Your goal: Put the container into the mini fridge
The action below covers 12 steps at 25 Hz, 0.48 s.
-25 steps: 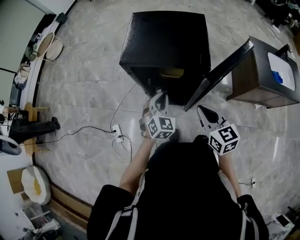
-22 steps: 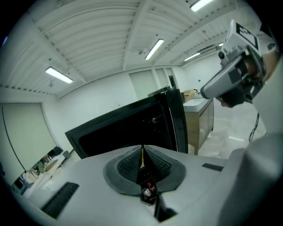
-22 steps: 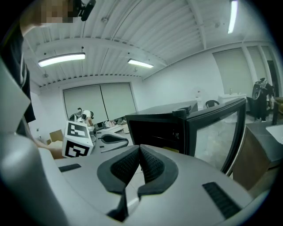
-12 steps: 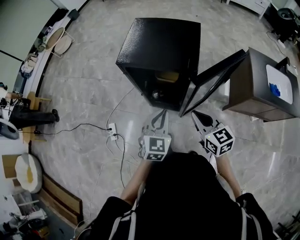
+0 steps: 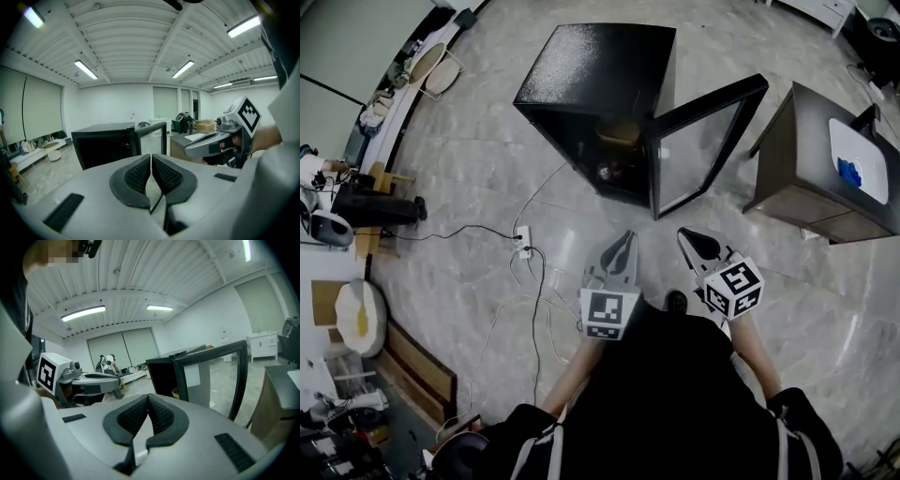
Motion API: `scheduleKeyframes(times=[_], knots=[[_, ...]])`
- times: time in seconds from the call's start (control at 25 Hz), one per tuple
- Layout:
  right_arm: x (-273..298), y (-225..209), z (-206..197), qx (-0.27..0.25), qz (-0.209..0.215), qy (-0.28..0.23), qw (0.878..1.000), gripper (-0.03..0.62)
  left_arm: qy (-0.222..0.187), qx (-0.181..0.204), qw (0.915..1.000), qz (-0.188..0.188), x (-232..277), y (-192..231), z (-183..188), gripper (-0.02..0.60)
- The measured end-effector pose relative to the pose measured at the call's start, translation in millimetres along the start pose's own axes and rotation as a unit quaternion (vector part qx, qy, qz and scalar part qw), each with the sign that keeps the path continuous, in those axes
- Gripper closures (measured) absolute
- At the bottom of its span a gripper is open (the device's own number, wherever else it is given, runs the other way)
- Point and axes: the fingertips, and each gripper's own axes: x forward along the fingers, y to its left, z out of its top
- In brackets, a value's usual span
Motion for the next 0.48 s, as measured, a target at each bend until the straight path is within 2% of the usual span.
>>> scheduleKeyframes(times=[0.24,0.32,0.48], knots=[[-54.4,0.8,-23.8,0.011,0.027,0.008,1.0,0.576,0.014,-0.015,0.9997,0.012,-21.8,-61.0,-13.3,0.54],[-62.2,5.5,-28.3,0.014,0.035,0.01,0.999,0.576,0.012,-0.015,0.9996,0.021,-35.3,-70.4,-11.7,0.54],[-65.8,29.3,-27.5,0.005,0.088,0.006,0.996,0.576,0.01,-0.038,0.9982,0.045,-59.6,-73.5,-12.7,0.54]])
